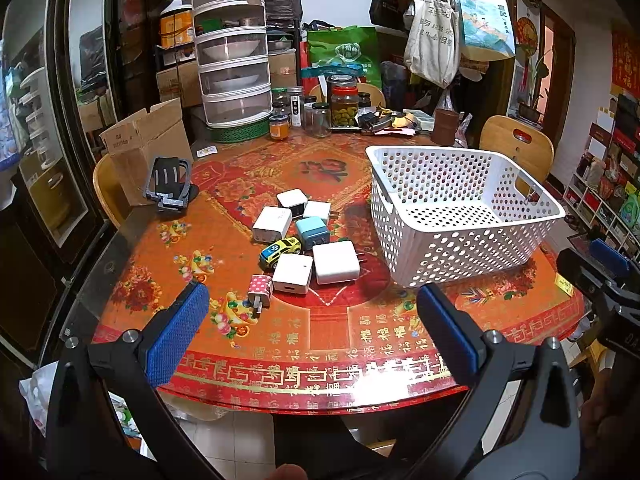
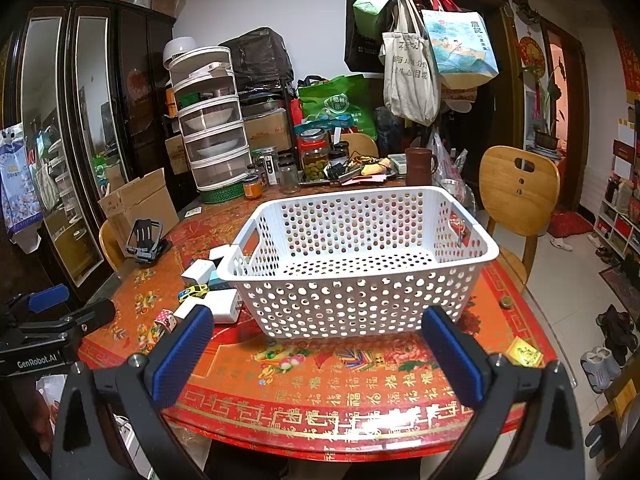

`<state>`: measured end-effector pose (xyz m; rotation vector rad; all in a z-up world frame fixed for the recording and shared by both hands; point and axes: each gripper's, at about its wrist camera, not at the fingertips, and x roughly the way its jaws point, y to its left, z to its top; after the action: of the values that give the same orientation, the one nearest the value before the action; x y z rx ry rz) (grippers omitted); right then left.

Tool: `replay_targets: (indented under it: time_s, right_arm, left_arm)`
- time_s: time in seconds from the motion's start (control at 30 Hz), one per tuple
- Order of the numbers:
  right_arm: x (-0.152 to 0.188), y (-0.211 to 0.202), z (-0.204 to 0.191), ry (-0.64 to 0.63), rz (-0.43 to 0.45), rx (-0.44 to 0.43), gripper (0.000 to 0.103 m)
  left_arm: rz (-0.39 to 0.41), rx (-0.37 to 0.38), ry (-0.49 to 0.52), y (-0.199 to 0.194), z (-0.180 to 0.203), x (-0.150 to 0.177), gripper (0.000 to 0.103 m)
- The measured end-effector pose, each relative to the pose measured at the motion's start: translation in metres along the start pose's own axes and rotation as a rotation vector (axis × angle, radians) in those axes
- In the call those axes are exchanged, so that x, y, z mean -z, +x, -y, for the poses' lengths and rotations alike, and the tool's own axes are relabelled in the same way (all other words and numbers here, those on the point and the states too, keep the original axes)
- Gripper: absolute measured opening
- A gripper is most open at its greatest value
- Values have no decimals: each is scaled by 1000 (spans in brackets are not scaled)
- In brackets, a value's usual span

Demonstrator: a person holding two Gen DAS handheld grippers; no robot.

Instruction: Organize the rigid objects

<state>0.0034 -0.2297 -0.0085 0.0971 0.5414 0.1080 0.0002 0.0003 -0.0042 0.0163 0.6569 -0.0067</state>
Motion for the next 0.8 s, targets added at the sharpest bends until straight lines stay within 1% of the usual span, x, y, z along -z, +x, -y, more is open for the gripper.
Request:
replay_targets:
  time_s: [0.8]
  right_arm:
    - [0,0,1,0,1,1,103]
  left_arm:
    - [1,-2,4,1,4,1,102]
